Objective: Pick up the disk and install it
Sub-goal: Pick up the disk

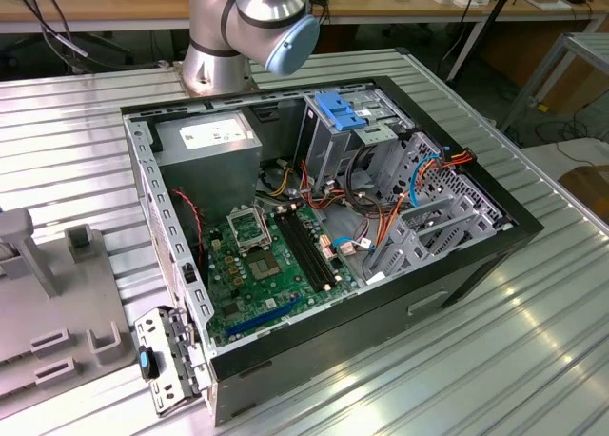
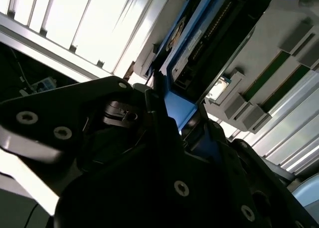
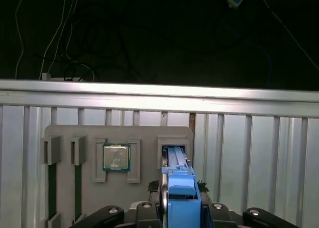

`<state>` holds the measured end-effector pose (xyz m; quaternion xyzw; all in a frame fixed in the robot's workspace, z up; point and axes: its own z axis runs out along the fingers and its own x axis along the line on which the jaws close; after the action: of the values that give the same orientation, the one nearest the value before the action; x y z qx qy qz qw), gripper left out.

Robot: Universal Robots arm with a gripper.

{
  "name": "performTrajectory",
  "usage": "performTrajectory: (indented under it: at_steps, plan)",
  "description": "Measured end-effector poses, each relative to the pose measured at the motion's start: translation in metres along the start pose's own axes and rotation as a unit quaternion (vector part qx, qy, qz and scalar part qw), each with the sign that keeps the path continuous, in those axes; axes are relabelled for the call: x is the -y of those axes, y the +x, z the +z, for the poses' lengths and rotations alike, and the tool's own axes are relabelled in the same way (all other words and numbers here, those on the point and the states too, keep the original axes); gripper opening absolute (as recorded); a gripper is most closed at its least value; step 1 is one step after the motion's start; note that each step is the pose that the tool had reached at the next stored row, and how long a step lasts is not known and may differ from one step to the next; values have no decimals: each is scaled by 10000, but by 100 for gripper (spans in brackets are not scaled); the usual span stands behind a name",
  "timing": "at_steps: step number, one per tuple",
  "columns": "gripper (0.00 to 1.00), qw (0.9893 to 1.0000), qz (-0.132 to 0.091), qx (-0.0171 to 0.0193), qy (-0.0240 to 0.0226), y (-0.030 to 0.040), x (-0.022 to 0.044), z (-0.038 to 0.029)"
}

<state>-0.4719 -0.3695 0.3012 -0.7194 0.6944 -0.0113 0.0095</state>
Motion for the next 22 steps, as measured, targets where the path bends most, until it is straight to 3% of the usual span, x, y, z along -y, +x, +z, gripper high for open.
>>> performTrajectory:
  at_steps: [5,13,22]
  plan:
    - [38,9997,247,-16,-5,4,6,3]
    - [38,9994,348,-20,-6,3,9,3]
    - [38,9995,318,-20,-7,4,9,9]
